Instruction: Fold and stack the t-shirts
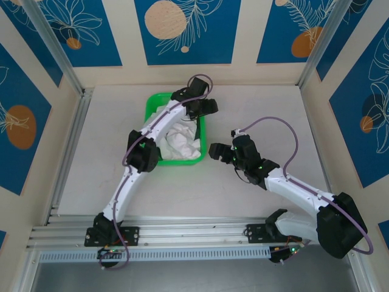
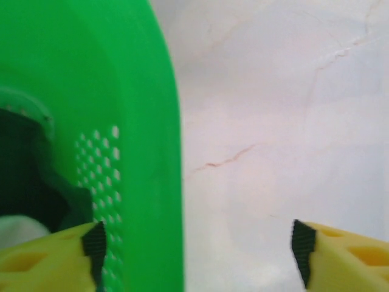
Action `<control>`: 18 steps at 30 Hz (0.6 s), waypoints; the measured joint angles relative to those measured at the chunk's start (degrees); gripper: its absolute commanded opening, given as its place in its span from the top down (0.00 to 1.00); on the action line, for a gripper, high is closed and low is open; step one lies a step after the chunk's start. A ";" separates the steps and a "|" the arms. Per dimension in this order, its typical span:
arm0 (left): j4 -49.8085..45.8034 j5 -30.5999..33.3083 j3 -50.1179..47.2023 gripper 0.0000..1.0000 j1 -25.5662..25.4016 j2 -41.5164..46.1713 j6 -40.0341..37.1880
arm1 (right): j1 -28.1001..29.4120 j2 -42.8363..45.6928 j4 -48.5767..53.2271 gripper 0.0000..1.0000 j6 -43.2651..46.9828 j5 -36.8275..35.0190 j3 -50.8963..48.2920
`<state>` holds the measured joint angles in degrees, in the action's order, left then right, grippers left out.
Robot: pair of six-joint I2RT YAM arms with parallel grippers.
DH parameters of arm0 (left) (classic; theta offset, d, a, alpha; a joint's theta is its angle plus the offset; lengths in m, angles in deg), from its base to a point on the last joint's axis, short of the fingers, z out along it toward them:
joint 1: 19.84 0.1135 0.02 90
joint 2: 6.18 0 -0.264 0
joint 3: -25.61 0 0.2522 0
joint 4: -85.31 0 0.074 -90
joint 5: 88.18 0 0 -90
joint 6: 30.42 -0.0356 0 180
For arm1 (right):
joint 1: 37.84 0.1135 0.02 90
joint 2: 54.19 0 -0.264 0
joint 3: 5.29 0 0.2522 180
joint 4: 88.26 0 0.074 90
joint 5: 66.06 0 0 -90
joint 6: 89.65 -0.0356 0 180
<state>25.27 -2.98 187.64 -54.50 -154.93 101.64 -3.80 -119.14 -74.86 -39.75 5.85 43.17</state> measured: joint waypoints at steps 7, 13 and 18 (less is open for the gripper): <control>2.58 -0.52 -20.17 0.06 -0.85 22.05 -6.34 | -0.13 -0.13 0.26 0.12 -0.61 -0.24 0.00; 10.73 0.13 -49.33 0.16 2.23 53.57 -8.22 | -0.22 -0.13 1.38 0.12 -0.81 -0.70 0.00; 16.50 0.07 -77.85 0.21 11.43 70.82 -7.43 | -0.22 -0.15 2.29 0.12 -0.81 -1.07 0.02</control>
<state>41.77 -2.91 109.79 -43.07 -84.12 94.21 -4.02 -119.29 -72.56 -40.56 4.78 43.20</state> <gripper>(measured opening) 0.811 0.883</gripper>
